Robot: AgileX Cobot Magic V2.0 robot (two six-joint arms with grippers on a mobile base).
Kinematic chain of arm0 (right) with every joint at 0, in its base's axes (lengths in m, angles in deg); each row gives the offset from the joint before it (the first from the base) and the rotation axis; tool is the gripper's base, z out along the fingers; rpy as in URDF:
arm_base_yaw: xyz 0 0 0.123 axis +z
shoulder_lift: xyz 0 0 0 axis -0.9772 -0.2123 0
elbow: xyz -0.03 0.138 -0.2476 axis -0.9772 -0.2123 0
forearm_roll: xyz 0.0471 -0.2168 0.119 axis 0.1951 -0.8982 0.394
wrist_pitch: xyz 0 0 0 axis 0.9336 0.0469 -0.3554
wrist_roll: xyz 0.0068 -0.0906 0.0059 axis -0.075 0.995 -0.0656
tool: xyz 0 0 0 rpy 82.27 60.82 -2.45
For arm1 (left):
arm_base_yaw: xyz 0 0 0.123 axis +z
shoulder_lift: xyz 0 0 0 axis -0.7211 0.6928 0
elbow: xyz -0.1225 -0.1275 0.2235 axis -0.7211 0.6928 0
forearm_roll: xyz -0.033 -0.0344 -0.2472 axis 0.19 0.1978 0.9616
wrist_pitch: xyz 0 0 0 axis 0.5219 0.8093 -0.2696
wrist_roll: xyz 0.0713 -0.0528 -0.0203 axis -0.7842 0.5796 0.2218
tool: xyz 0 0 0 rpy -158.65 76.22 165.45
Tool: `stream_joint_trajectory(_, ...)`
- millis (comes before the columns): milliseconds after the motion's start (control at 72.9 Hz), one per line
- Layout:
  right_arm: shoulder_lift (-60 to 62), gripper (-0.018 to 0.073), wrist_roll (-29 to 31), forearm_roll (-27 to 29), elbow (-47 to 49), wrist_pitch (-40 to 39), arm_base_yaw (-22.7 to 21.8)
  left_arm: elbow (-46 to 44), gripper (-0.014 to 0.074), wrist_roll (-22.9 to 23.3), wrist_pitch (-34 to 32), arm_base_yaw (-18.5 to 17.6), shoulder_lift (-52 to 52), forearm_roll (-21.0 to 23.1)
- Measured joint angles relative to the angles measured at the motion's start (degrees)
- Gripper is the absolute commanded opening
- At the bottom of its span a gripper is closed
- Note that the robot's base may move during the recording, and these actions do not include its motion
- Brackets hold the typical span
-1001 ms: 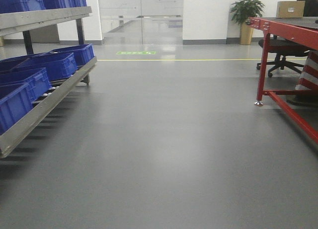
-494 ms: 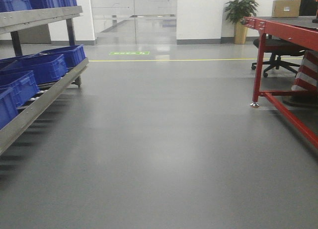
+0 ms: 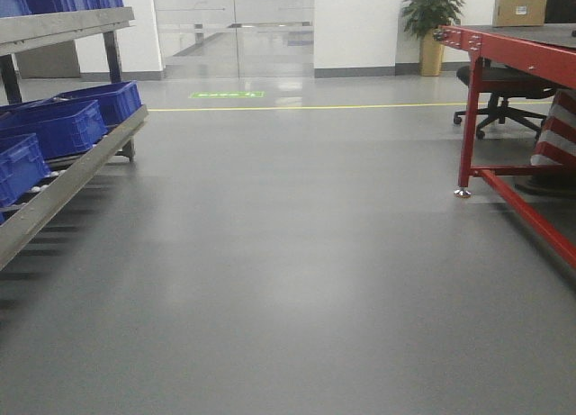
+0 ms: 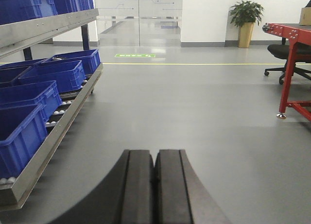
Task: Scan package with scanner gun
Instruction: 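Drive the base forward along the aisle toward the red table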
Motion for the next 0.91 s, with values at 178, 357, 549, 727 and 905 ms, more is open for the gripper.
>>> stream_joint_trajectory(178, 0.0, -0.0169, 0.0, 0.0, 0.0, 0.0, 0.0, 0.0, -0.0101, 0.0, 0.0, 0.0, 0.0, 0.0)
stream_joint_trajectory(357, 0.0, -0.0169, 0.0, 0.0, 0.0, 0.0, 0.0, 0.0, -0.0101, 0.0, 0.0, 0.0, 0.0, 0.0)
stream_joint_trajectory(549, 0.0, -0.0169, 0.0, 0.0, 0.0, 0.0, 0.0, 0.0, -0.0101, 0.0, 0.0, 0.0, 0.0, 0.0)
stream_joint_trajectory(727, 0.0, -0.0169, 0.0, 0.0, 0.0, 0.0, 0.0, 0.0, -0.0101, 0.0, 0.0, 0.0, 0.0, 0.0)
stream_joint_trajectory(905, 0.0, -0.0169, 0.0, 0.0, 0.0, 0.0, 0.0, 0.0, -0.0101, 0.0, 0.0, 0.0, 0.0, 0.0)
